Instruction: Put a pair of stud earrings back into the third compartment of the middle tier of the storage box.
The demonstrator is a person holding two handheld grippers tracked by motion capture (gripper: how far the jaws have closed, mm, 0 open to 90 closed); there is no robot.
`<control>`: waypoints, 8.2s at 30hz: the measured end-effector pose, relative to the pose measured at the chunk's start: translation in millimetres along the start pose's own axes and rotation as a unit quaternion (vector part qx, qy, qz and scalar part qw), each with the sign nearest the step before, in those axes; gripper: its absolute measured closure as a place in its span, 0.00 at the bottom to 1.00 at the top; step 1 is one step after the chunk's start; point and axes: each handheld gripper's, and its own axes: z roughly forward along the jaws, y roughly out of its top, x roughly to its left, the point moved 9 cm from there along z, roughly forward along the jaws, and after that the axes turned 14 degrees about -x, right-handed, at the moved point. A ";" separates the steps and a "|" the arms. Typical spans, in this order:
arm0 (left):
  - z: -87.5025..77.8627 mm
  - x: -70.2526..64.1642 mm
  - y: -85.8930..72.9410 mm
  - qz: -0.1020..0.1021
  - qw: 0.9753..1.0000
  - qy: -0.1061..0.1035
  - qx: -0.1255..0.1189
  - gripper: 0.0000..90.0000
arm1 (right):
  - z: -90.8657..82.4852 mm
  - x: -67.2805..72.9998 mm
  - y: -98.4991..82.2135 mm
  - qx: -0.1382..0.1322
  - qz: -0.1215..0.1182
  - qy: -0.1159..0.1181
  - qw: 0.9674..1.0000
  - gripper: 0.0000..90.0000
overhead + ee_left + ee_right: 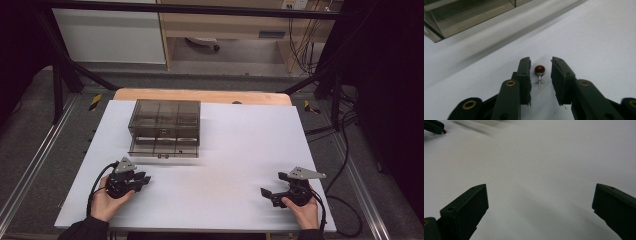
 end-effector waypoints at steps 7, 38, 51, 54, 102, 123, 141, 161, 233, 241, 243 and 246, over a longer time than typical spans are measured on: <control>0.9 1.2 -2.0 -0.005 1.000 0.001 0.004 0.86 | -0.1 -0.2 0.3 -0.001 0.000 0.000 1.000 0.01; -7.1 -3.6 7.7 -0.005 1.000 -0.015 -0.002 0.91 | 0.7 0.2 -0.8 0.003 -0.001 0.000 1.000 0.01; -8.4 -12.1 21.2 0.005 1.000 -0.025 -0.009 0.91 | 0.3 0.0 -0.8 0.003 -0.001 -0.001 1.000 0.01; -8.2 -14.6 24.3 0.008 1.000 -0.027 -0.010 0.91 | -0.1 0.0 -0.7 0.003 -0.002 0.000 1.000 0.01; 10.4 -41.8 120.8 0.053 0.997 -0.046 -0.041 0.91 | -0.4 -0.1 -0.6 0.004 -0.001 -0.002 1.000 0.01; 52.6 -42.5 131.4 0.045 0.998 -0.036 -0.023 0.91 | -0.2 -0.2 -0.8 0.004 -0.001 -0.001 1.000 0.01; 88.9 -38.3 123.7 0.035 0.999 -0.026 -0.014 0.91 | -0.1 -0.5 -1.0 0.005 -0.002 -0.001 1.000 0.01; 109.0 -45.8 111.8 0.038 0.999 -0.033 -0.005 0.90 | -0.5 -0.7 -0.3 0.002 -0.003 -0.001 1.000 0.01; -6.9 -9.7 27.1 0.017 0.996 -0.040 -0.076 0.10 | -1.5 -0.5 -0.5 0.003 0.003 -0.004 1.000 0.01; -13.4 2.5 9.1 0.012 0.997 -0.032 -0.074 0.10 | -2.0 -0.1 -1.1 0.005 0.002 -0.004 1.000 0.01; -15.3 5.4 4.9 0.015 0.997 -0.029 -0.073 0.10 | -2.3 -0.5 -1.2 0.006 0.002 -0.004 1.000 0.01; -18.1 10.1 1.4 0.012 0.997 -0.025 -0.073 0.10 | -2.2 -0.1 -1.8 0.008 0.001 -0.004 1.000 0.01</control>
